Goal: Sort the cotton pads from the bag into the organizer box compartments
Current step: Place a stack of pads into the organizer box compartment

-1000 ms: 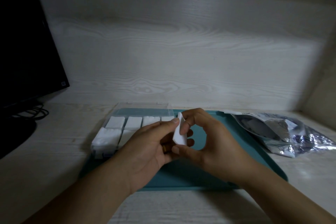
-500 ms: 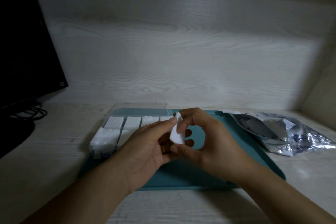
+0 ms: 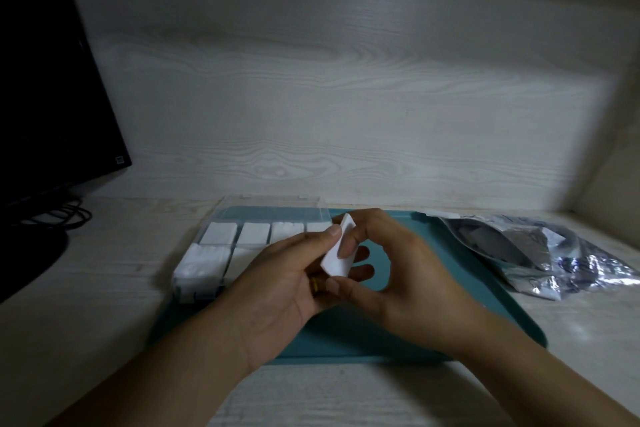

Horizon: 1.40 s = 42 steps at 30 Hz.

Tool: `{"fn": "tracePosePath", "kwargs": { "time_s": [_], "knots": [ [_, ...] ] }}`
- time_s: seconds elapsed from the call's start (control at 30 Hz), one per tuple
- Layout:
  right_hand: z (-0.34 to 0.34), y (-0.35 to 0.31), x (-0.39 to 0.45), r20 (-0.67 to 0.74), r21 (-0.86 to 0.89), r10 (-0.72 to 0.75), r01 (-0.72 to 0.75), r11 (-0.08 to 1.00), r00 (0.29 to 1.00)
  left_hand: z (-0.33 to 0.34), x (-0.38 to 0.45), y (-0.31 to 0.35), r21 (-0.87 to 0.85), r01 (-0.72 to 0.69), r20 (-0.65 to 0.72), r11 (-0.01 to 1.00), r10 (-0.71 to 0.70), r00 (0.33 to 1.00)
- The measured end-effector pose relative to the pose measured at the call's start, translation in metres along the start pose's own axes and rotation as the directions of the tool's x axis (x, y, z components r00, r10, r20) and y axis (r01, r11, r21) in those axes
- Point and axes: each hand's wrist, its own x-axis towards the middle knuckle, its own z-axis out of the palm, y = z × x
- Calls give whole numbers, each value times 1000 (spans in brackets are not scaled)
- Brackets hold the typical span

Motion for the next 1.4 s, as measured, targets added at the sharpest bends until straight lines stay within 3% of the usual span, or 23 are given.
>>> {"fn": "tracePosePath", "kwargs": {
  "time_s": [0.17,0.27,0.37,0.43,0.53,0.6,0.67,0.7,0.77,0.83,0.97,1.13,1.4],
  "knots": [
    [-2,3,5,-168,309,255,-195,931,952,1,-1,-1,14,-16,-26,1000,17,1000],
    [-7,4,10,-101,460,425,-336,822,900,2,-2,0,36,-8,-23,999,9,1000],
    [-10,2,9,2,469,444,-393,791,896,3,-3,0,73,-16,-4,997,16,1000],
    [-10,1,10,-26,533,439,-359,766,898,2,-4,2,133,-34,5,991,33,999],
    [-10,3,12,-104,553,441,-317,771,891,2,-6,11,369,-105,-33,923,126,991],
    [-10,7,14,-130,572,469,-320,756,874,-6,-3,25,574,-239,-91,783,351,932],
    [-7,8,21,-101,615,524,-361,701,846,-24,1,47,719,-333,-157,610,610,777],
    [-6,8,26,-63,627,552,-397,670,831,-35,4,56,758,-336,-188,559,680,708],
    [1,5,40,33,613,575,-471,634,817,-60,9,69,798,-274,-250,537,708,660],
    [9,-2,58,116,566,566,-522,638,816,-79,13,72,843,-138,-285,520,649,705],
    [33,-18,90,266,428,562,-618,659,783,-102,18,68,920,136,-310,368,470,826],
    [58,-23,108,308,265,620,-691,672,722,-105,17,70,910,231,-352,344,347,869],
    [74,-32,112,340,109,667,-732,672,663,-101,13,70,935,283,-341,215,312,887]
  ]
}}
